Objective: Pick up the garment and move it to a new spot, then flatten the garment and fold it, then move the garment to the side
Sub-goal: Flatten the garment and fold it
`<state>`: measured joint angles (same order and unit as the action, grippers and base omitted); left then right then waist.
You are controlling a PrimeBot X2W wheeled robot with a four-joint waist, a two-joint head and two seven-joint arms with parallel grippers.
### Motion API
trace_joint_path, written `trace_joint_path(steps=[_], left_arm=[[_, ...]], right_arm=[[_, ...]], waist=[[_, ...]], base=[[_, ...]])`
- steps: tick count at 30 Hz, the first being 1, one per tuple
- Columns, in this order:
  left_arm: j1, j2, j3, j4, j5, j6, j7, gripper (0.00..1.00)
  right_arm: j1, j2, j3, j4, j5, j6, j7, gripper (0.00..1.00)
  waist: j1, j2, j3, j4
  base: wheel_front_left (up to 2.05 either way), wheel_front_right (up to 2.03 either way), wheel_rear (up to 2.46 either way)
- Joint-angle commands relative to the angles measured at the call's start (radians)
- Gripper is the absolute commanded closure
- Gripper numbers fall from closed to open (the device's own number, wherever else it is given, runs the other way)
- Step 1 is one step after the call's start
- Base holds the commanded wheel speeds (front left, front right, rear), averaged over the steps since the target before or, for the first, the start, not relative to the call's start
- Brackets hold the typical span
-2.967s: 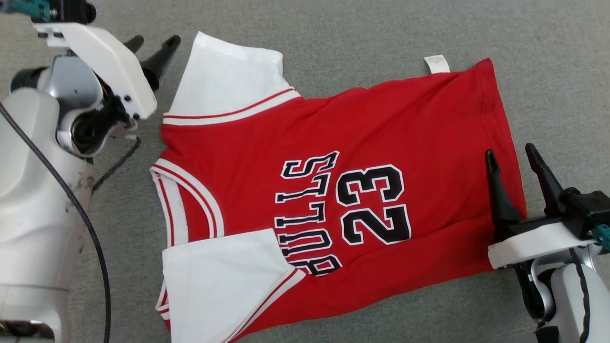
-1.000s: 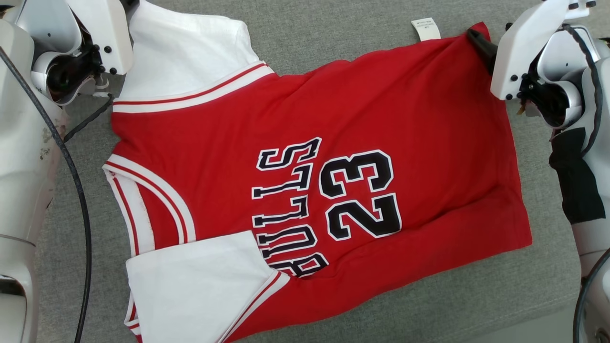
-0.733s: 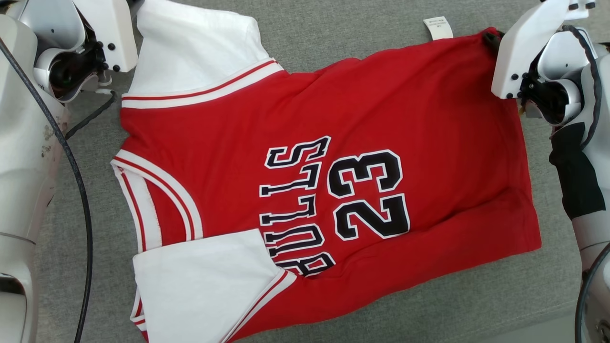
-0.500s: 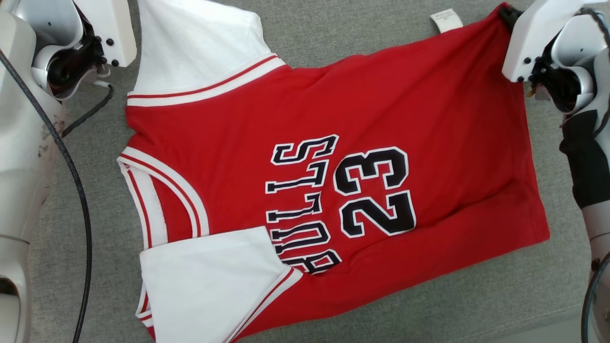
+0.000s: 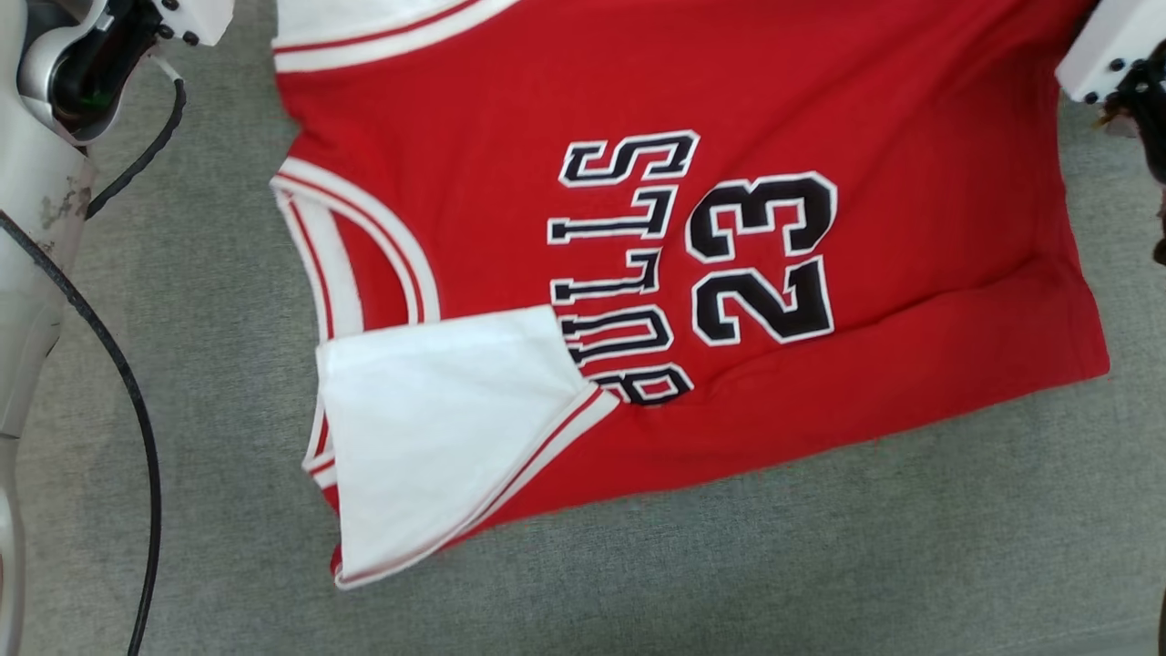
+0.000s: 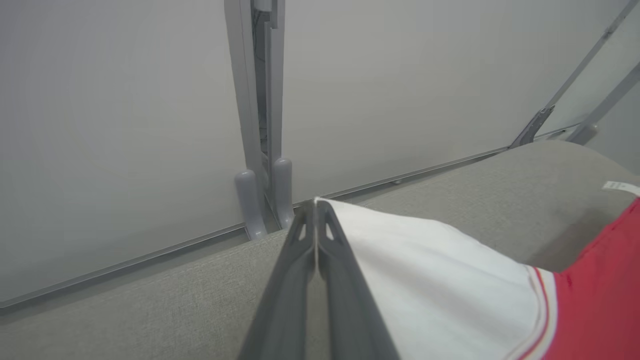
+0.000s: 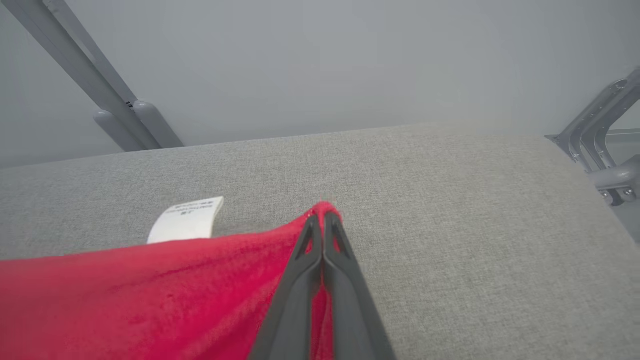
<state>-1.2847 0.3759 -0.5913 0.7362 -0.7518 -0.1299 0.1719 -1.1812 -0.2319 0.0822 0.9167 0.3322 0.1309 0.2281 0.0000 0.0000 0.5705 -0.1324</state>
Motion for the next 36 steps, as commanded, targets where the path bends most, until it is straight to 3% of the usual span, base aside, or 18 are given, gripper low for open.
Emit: trace_joint_path(steps=[1,8,14,19,28,36], left_arm=[[-0.017,0.008,-0.009,-0.013,-0.013,0.0,-0.029,1.0],[0.094,0.078,-0.102,-0.172,-0.131,0.0,-0.164,1.0],[0.238,0.162,-0.126,-0.333,-0.221,0.0,-0.22,1.0],[0.354,0.203,-0.113,-0.45,-0.253,0.014,-0.261,1.0],[0.65,0.291,-0.119,-0.753,-0.317,0.15,-0.272,1.0],[0.851,0.318,-0.129,-0.934,-0.363,0.25,-0.31,1.0]], right_arm=[[-0.009,-0.019,0.008,0.007,0.016,0.0,-0.017,1.0],[0.106,-0.097,0.117,-0.049,0.174,0.0,-0.111,1.0],[0.236,-0.198,0.207,-0.121,0.274,0.0,-0.192,1.0],[0.314,-0.245,0.243,-0.168,0.345,0.0,-0.225,1.0],[0.444,-0.324,0.321,-0.257,0.403,0.0,-0.257,1.0],[0.54,-0.381,0.328,-0.314,0.421,0.0,-0.284,1.0]], waist=[[0.0,0.0,-0.004,0.011],[0.0,0.0,-0.053,0.046],[0.0,0.0,-0.098,0.077],[0.0,0.0,-0.127,0.091],[0.0,0.0,-0.168,0.104],[0.0,0.0,-0.185,0.114]], base=[[0.0,0.0,0.0],[0.0,0.0,0.0],[0.0,0.0,0.0],[0.0,0.0,0.0],[0.0,0.0,0.0],[0.0,0.0,0.0]])
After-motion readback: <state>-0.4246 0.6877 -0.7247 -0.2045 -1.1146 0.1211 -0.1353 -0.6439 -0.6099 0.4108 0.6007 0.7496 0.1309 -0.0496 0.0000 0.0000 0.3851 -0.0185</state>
